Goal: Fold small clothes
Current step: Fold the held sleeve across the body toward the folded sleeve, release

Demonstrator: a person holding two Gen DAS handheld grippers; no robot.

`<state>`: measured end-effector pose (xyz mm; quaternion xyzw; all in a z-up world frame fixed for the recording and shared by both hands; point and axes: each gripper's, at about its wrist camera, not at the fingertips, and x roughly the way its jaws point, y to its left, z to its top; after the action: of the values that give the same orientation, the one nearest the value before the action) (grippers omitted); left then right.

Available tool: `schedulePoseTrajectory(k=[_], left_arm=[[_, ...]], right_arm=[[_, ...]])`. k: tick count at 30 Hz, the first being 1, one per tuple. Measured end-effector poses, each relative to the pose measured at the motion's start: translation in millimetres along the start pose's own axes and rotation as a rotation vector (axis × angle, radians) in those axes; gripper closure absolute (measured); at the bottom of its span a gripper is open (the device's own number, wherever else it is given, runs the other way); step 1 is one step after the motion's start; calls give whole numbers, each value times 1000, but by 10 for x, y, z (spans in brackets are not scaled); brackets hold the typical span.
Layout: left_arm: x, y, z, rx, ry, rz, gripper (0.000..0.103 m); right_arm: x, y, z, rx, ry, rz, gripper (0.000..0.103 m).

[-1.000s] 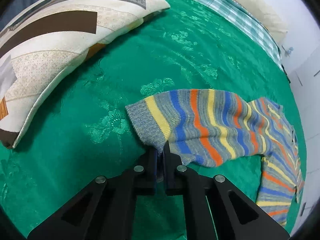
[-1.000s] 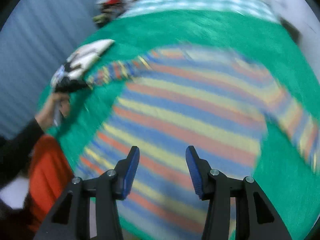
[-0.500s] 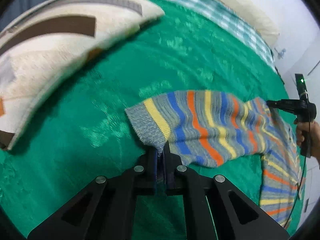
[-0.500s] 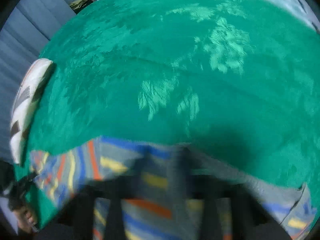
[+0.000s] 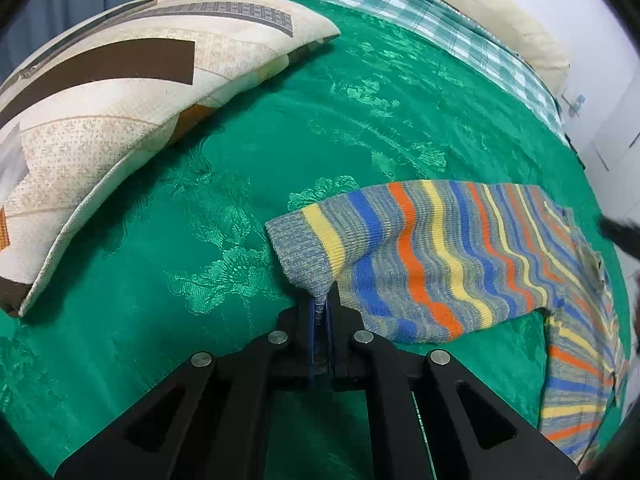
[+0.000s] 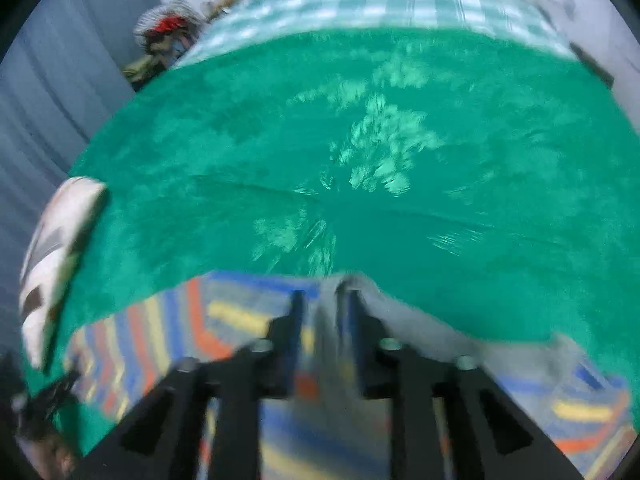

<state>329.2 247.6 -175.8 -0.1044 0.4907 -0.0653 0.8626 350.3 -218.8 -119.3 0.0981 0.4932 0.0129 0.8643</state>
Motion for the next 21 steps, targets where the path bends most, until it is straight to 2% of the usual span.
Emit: schedulePoseTrajectory(k=[1, 2, 4, 7, 8, 11, 13, 15, 18, 21], left_arm=[[6, 0, 6, 1, 4, -1, 101], [9, 0, 0, 2, 7, -2, 101], [26, 4, 21, 10, 17, -4, 101], [-10, -31, 67, 26, 35, 16, 101], [-56, -67, 97, 27, 40, 29, 101], [-402, -412, 222, 81, -5, 35, 101], [-711, -891, 287, 167, -45, -15, 101], [-965, -1459, 281, 265, -72, -85, 101], [-1229, -2393, 122, 408, -95, -213, 101], [-1208, -3189, -160, 493, -73, -311, 101]], right_arm=[[-226, 39, -151, -35, -4, 0, 47], [-378, 58, -294, -59, -6, 4, 43], [-764, 86, -790, -109, 13, 39, 43], [-1258, -11, -1756, -95, 75, 85, 43], [-1411, -81, -2154, -69, 94, 82, 43], [-1711, -266, -2891, 17, 102, 37, 43], [-1949, -335, -3281, 77, 66, 15, 43], [-2148, -345, -3509, 106, 17, 5, 43], [-2284, -347, -3617, 127, -44, 20, 43], [-2238, -365, -3614, 139, -59, 26, 43]])
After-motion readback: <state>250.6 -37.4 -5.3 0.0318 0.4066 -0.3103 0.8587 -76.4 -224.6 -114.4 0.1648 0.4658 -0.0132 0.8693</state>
